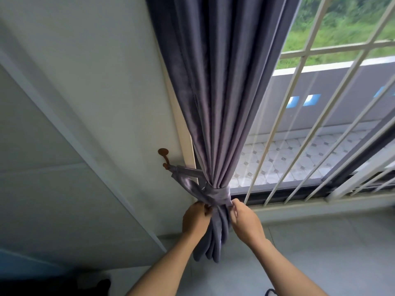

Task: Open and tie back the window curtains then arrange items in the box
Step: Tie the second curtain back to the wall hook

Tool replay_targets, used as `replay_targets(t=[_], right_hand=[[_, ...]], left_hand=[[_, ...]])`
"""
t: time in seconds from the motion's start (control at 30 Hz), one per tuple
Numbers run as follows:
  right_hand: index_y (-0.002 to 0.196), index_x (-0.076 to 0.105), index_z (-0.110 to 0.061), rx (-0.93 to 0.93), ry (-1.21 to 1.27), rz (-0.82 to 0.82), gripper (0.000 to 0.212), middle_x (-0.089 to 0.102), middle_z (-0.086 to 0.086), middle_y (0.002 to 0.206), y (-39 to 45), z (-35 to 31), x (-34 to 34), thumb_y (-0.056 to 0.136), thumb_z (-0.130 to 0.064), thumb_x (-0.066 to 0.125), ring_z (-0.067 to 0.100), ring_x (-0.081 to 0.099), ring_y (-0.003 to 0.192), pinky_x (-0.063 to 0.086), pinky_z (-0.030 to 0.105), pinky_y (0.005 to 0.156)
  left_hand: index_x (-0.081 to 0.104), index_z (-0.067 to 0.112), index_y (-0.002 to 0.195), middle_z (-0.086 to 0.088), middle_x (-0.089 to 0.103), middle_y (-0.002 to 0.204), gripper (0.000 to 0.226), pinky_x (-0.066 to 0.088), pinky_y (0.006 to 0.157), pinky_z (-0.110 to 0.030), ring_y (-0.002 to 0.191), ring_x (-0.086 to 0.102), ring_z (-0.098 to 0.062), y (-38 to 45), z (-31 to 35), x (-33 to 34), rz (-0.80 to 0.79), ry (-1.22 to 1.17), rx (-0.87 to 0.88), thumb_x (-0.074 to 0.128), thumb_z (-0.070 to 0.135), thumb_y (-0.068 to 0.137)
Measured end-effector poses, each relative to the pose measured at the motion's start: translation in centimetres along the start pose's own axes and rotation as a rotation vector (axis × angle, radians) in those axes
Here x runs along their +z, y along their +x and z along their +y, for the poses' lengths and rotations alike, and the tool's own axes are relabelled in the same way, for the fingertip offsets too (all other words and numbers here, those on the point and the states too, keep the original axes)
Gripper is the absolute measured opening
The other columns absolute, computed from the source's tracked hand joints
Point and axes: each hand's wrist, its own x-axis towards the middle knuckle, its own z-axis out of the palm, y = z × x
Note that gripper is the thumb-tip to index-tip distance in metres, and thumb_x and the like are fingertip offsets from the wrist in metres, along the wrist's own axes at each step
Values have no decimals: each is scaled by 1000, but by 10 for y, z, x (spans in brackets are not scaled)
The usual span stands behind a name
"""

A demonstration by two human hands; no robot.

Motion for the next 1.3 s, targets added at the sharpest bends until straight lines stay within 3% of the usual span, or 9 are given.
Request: replay_targets(t=[0.13,0.27,0.47,0.57,0.63,0.7,0.9,1.13,1.3], right_hand=[[83,43,-21,-98,-21,50,21,53,-5,82,6,-15,-5,94,-39,45,19,50,75,42,35,59],[78,38,-20,-83,-53,51,27,55,2,76,8,-12,-9,99,-37,36,30,48,73,39,41,57],[77,41,-18,-17,-86,-18,28,58,4,77,10,-21,-20,99,-36,36,29,47,71,44,40,62],[83,46,-19,-11,-90,11,18,57,-4,79,10,-21,-29,93,-33,46,24,50,73,45,36,63],[93,49,-24,-31,-27,52,13,59,-10,87,7,-23,-32,89,-36,51,17,57,76,49,36,64],[101,49,-27,-70,24,69,16,59,-12,96,7,-29,-32,87,-33,53,14,60,83,52,37,69],[137,38,-35,-147,321,118,53,51,-19,123,11,-48,-48,88,-33,59,3,54,107,47,27,85],[107,47,-35,-181,227,82,23,66,-9,100,25,-57,-53,88,-39,58,15,62,96,54,39,77],[109,45,-35,-186,235,124,23,65,-9,95,26,-63,-50,89,-38,56,14,61,89,54,40,73]], left_hand=[[61,13,91,-5,68,98,25,36,71,-20,88,62,-20,-2,-3,3,20,-26,0,49,35,95],[64,8,95,-9,68,100,29,42,71,-27,91,64,-25,-2,-1,1,71,-149,-42,49,33,97],[62,11,86,-9,69,91,44,43,68,-31,84,63,-27,0,2,-19,-124,51,65,40,47,97],[50,19,69,3,57,69,38,39,56,-23,63,53,-15,-10,-8,-41,96,107,259,47,49,93],[50,20,76,6,54,76,22,34,57,-8,63,48,-6,-10,-9,-53,261,74,410,58,35,91],[55,17,97,5,58,96,14,39,67,-3,76,53,-3,-3,-4,-62,256,71,530,61,28,90],[52,19,115,2,67,106,27,52,79,-20,95,65,-12,6,0,-64,126,50,487,57,34,93],[55,15,80,0,62,79,21,27,58,-2,70,54,-7,6,4,-72,164,115,548,60,32,92],[62,12,90,-2,62,89,23,33,64,-8,75,53,-6,7,4,-73,130,100,480,55,34,94]])
